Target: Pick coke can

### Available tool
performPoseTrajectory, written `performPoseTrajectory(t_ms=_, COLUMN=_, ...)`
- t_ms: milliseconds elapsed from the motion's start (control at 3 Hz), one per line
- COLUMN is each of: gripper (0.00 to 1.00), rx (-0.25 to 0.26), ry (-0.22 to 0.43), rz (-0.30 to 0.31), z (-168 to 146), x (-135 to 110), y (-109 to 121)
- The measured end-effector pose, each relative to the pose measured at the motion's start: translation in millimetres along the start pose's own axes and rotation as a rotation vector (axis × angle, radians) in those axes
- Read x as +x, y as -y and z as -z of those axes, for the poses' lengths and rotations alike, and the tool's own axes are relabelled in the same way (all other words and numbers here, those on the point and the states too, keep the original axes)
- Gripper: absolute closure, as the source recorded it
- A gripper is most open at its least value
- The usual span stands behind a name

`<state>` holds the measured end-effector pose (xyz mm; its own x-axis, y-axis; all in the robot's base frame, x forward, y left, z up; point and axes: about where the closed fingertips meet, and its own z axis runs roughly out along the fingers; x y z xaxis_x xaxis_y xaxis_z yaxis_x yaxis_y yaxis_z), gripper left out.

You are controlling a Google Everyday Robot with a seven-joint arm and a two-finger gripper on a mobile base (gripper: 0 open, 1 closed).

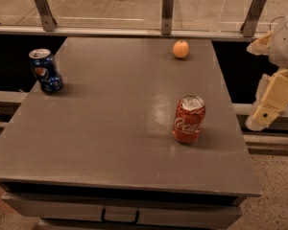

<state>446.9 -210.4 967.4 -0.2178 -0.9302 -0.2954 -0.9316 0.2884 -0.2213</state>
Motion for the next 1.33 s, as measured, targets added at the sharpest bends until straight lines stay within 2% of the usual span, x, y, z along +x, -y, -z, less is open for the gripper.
performPoseTrajectory(t_ms=333, gripper=0.00, rx=-0.081, ry=0.164, rz=0.000, z=-39, x=-26, y=2)
performPoseTrajectory(t_ms=667, gripper=0.00, rx=-0.173, ry=0.286, rz=0.002, z=-65, x=-51, y=-9)
performPoseTrajectory(t_ms=1000, gripper=0.00, rx=-0.231, ry=0.353, rz=-0.003, z=-87, x=-60, y=-22)
performPoseTrajectory(t_ms=1333, gripper=0.00, rx=-0.265, ry=0.398, rz=-0.017, z=-102, x=-62, y=-28)
